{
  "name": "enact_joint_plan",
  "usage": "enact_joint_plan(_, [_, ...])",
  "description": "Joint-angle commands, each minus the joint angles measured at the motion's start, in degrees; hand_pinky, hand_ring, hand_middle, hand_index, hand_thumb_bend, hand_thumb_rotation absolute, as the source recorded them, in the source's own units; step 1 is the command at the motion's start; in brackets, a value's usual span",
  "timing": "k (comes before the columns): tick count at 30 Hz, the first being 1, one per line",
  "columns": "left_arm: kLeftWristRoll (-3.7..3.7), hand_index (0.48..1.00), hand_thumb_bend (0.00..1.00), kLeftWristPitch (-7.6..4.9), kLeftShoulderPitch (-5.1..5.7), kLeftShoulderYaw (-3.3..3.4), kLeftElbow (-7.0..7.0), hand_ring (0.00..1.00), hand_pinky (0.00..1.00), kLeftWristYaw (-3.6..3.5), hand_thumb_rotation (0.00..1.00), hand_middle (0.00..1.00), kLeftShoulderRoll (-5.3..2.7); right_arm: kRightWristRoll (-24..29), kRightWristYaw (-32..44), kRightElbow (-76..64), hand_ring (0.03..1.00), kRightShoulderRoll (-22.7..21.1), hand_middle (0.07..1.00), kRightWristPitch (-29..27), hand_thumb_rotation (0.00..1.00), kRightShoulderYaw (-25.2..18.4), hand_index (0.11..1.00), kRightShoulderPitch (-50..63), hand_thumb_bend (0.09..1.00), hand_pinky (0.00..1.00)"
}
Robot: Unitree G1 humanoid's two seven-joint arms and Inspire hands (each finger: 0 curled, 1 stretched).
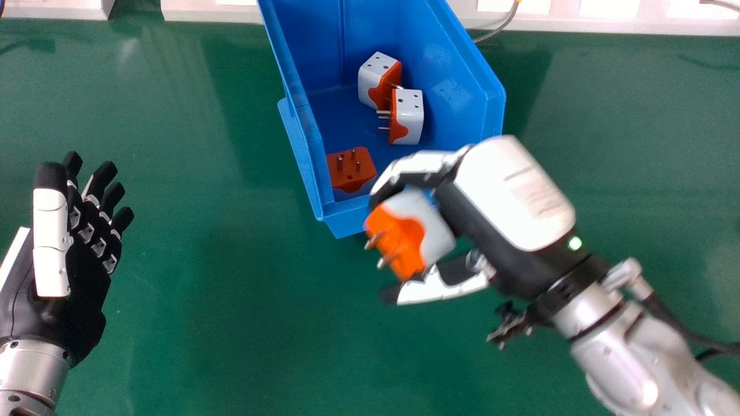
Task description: Pick all objects and put in blue box
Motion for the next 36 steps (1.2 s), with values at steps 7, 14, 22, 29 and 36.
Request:
enact_joint_plan(7, [0.29,0.994,0.83,-1.54,-1.16,0.03,0.73,1.00,1.00,-0.40,0.95,0.99,0.18,-3.77,-5.58,10.04,0.106,3.31,0.179,2.05,0.16,-0.72,0.470,-15.79,0.480,0.06])
enact_joint_plan(14, [0.26,0.995,0.84,-2.08,-1.12,-0.08,1.48,1.00,1.00,-1.48,0.95,1.00,0.48,-8.52,-7.90,24.12,0.119,6.47,0.194,7.07,0.15,2.45,0.469,-30.27,0.485,0.07])
enact_joint_plan(22, [0.13,1.000,0.82,-2.85,-0.80,0.06,1.68,1.00,1.00,-2.42,0.95,1.00,0.36,-10.70,-11.76,50.21,0.159,10.56,0.232,9.02,0.15,8.53,0.470,-47.36,0.485,0.10])
enact_joint_plan(29, [0.66,0.999,0.84,-2.62,0.08,-0.07,0.50,1.00,1.00,-2.07,0.95,1.00,0.20,-12.13,-10.76,65.28,0.266,14.10,0.356,13.85,0.15,14.76,0.474,-56.14,0.484,0.18])
enact_joint_plan(36, [0.08,0.996,0.83,-2.09,0.51,-0.30,-0.77,1.00,1.00,-1.60,0.93,1.00,-0.59,-9.59,-7.93,70.84,0.375,15.67,0.461,14.90,0.15,16.35,0.482,-58.73,0.489,0.27])
